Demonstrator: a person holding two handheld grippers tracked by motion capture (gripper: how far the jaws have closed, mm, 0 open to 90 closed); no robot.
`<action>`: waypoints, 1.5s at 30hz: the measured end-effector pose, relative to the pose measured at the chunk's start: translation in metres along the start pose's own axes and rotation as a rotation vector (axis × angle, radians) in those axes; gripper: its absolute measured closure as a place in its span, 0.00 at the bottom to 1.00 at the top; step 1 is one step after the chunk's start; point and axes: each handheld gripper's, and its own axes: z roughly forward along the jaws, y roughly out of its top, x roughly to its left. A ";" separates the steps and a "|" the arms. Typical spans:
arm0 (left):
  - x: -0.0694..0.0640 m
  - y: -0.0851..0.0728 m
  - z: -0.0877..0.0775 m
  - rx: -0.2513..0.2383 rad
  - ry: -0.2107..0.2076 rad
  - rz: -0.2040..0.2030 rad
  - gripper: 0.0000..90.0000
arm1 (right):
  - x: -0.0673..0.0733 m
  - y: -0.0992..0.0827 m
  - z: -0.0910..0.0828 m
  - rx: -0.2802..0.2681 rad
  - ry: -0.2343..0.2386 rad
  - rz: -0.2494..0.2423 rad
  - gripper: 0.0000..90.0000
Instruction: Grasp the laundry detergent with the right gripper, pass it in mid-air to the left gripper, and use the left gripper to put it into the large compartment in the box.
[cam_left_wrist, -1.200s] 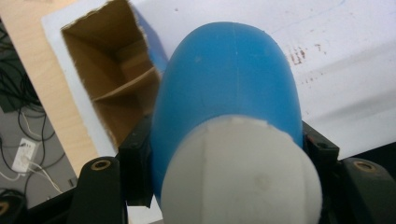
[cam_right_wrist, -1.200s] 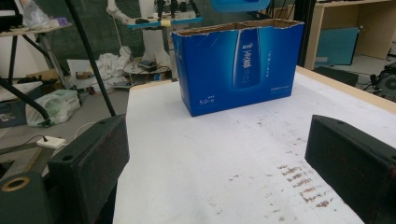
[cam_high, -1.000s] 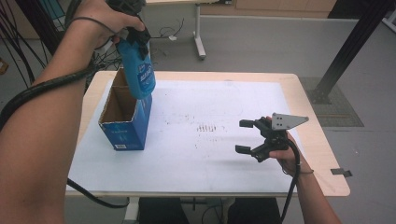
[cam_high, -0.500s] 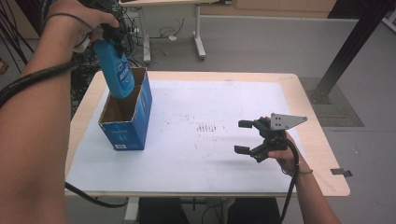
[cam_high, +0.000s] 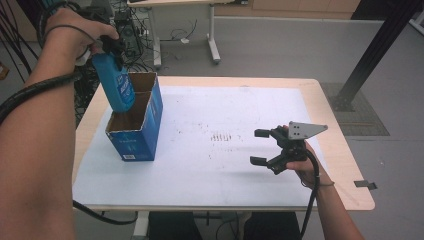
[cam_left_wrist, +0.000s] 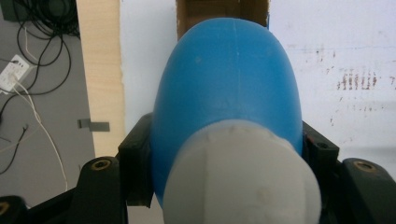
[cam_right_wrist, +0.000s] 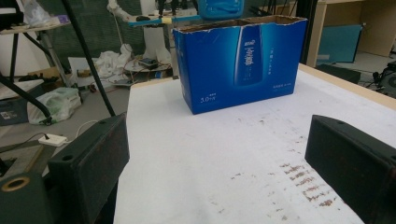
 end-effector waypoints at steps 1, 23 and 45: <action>0.000 0.000 0.001 0.005 0.000 0.002 0.41 | 0.000 0.000 0.000 0.000 0.001 0.000 0.07; -0.013 0.002 0.040 0.089 -0.019 0.014 0.41 | 0.001 -0.001 0.001 0.000 0.001 0.002 0.07; -0.015 -0.001 0.084 0.167 -0.019 0.015 0.41 | 0.002 -0.002 0.001 0.008 0.002 0.008 0.07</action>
